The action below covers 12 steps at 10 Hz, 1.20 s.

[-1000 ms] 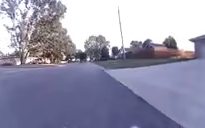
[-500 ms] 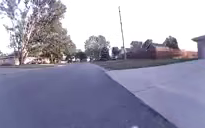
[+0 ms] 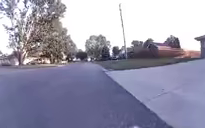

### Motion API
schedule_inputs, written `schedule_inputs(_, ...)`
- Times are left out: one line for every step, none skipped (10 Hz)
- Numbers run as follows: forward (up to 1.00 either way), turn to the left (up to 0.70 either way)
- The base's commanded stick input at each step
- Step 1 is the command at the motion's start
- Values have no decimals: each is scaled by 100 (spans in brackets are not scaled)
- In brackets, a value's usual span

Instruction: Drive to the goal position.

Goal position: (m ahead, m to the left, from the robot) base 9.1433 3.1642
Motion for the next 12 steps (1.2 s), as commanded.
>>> schedule_inputs(100, 3)
schedule_inputs(100, 3)
schedule_inputs(100, 3)
schedule_inputs(100, 3)
schedule_inputs(100, 5)
schedule_inputs(100, 8)
schedule_inputs(100, 11)
schedule_inputs(100, 14)
schedule_inputs(100, 15)
schedule_inputs(100, 12)
schedule_inputs(100, 9)
schedule_inputs(100, 6)
